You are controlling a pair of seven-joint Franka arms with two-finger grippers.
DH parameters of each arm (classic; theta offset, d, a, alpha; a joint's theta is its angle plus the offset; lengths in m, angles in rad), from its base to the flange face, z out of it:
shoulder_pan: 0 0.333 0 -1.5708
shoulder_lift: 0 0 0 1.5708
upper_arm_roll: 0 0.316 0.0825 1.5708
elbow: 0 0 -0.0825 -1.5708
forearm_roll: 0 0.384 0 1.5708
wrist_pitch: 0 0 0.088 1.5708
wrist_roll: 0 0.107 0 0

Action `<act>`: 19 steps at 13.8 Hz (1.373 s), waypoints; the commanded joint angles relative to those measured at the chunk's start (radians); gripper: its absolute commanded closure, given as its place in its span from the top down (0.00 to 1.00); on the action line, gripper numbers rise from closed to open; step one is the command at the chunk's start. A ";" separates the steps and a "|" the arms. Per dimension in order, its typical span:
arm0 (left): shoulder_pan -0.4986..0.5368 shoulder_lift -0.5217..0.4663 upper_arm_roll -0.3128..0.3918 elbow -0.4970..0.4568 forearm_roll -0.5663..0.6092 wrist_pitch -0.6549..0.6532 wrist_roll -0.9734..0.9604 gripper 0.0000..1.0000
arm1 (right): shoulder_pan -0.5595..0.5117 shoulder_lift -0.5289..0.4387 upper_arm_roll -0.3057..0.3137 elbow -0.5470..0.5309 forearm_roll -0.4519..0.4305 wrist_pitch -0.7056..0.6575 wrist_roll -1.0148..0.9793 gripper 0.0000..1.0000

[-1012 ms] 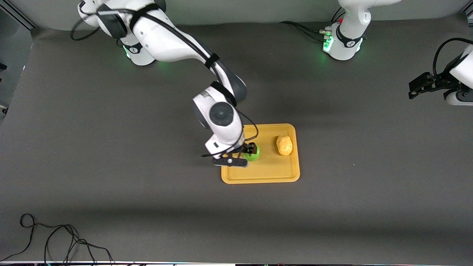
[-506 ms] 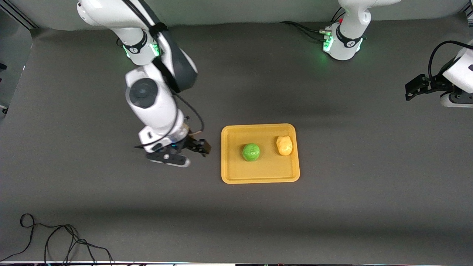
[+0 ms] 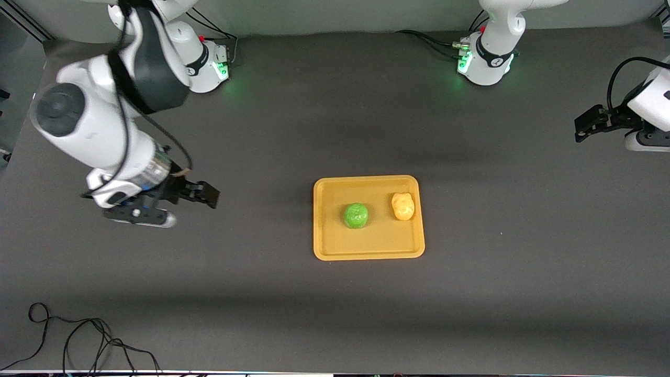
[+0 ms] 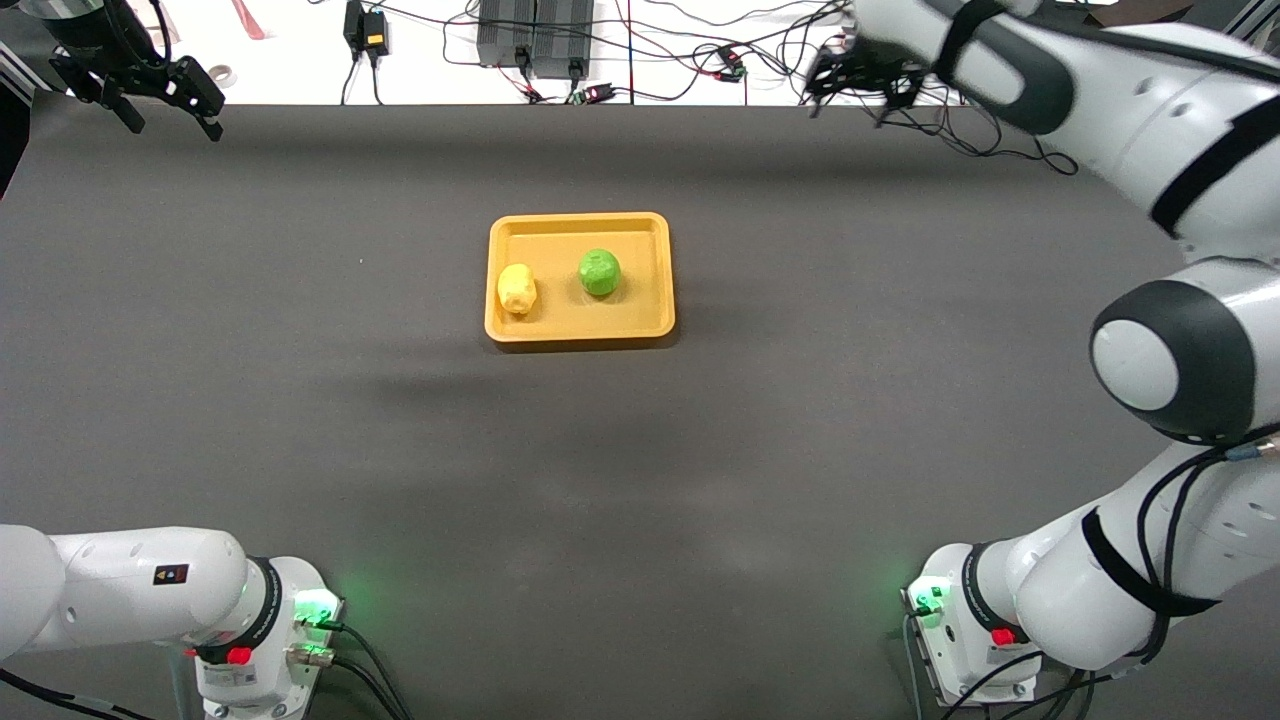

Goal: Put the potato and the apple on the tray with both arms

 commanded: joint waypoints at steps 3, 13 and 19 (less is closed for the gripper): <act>-0.005 -0.033 0.001 -0.024 0.015 0.006 0.000 1.00 | -0.270 -0.120 0.155 -0.013 -0.013 -0.094 -0.187 1.00; -0.005 -0.037 0.001 -0.028 0.015 0.006 -0.003 1.00 | -0.666 -0.338 0.463 -0.090 -0.088 -0.221 -0.262 1.00; -0.007 -0.039 0.001 -0.028 0.015 0.006 -0.003 1.00 | -0.666 -0.298 0.461 -0.082 -0.090 -0.214 -0.272 1.00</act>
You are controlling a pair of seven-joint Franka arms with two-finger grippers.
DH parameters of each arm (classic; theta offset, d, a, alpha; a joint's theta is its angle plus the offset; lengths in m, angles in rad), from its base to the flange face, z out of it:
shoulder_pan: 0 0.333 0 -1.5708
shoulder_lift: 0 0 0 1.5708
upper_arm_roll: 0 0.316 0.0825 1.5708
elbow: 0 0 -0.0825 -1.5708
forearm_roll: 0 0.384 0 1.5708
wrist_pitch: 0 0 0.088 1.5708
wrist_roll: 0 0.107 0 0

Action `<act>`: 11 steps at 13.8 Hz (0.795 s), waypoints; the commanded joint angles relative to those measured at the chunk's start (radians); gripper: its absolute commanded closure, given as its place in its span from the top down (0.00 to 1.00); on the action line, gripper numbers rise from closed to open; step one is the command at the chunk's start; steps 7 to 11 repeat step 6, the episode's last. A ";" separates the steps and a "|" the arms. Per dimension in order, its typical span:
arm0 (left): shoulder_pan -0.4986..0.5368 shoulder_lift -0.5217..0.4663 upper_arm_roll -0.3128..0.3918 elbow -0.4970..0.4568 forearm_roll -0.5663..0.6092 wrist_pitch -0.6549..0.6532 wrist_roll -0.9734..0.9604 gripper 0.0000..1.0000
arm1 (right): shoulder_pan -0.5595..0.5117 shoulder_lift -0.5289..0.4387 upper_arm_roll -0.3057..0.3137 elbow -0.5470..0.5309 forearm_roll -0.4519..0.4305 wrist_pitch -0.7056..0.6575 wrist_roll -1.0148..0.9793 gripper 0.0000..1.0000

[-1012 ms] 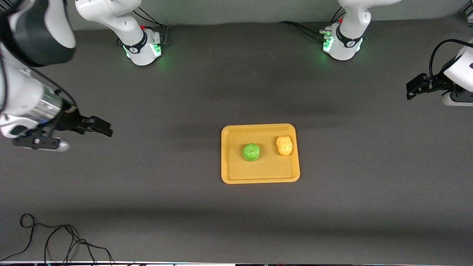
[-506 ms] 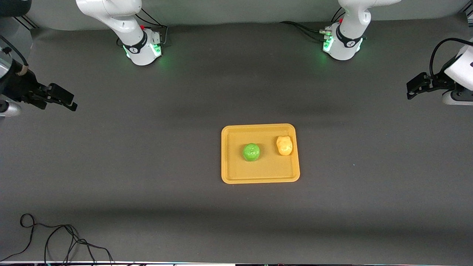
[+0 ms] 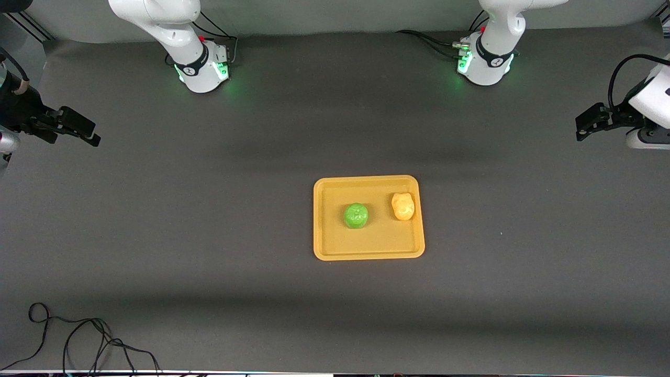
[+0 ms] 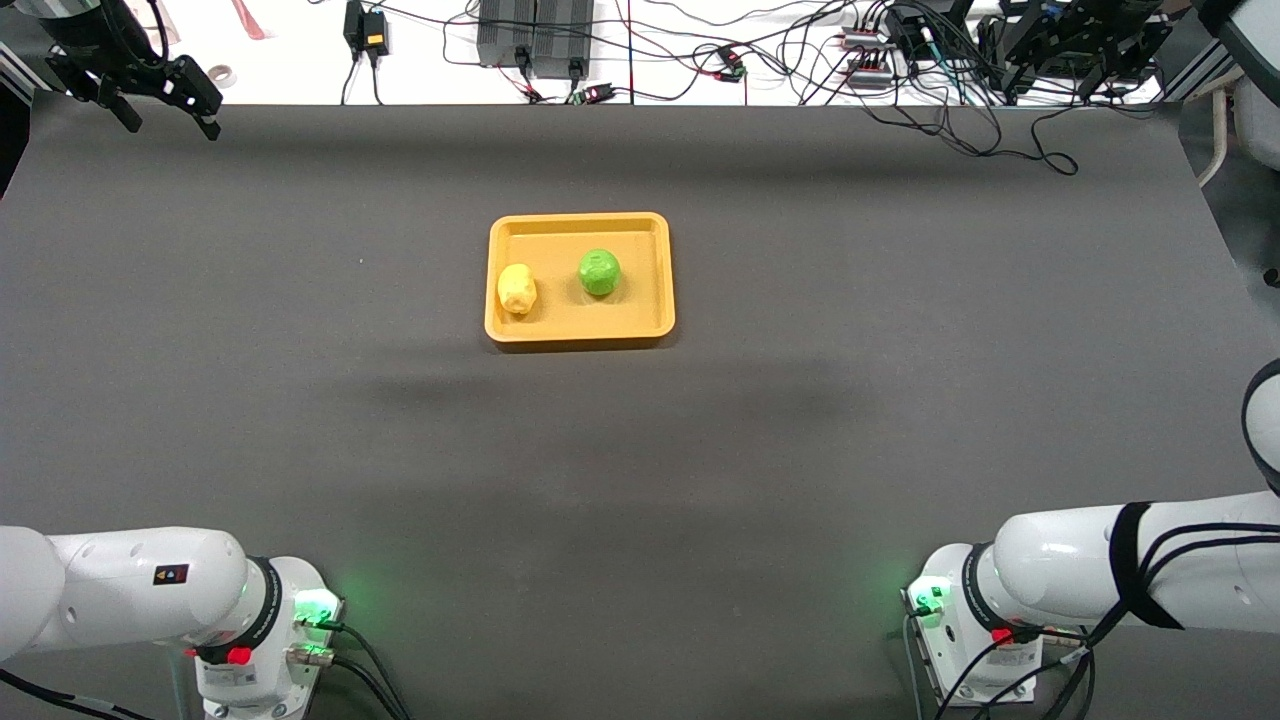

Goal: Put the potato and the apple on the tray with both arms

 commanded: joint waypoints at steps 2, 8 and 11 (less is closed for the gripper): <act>-0.007 -0.032 0.001 -0.029 0.014 0.008 -0.003 1.00 | -0.014 0.013 0.012 -0.011 0.000 0.018 -0.050 1.00; -0.008 -0.032 0.001 -0.029 0.014 0.009 -0.006 1.00 | -0.012 0.012 0.016 -0.010 -0.003 0.023 -0.052 1.00; -0.008 -0.032 0.001 -0.029 0.014 0.009 -0.006 1.00 | -0.012 0.012 0.016 -0.010 -0.003 0.023 -0.052 1.00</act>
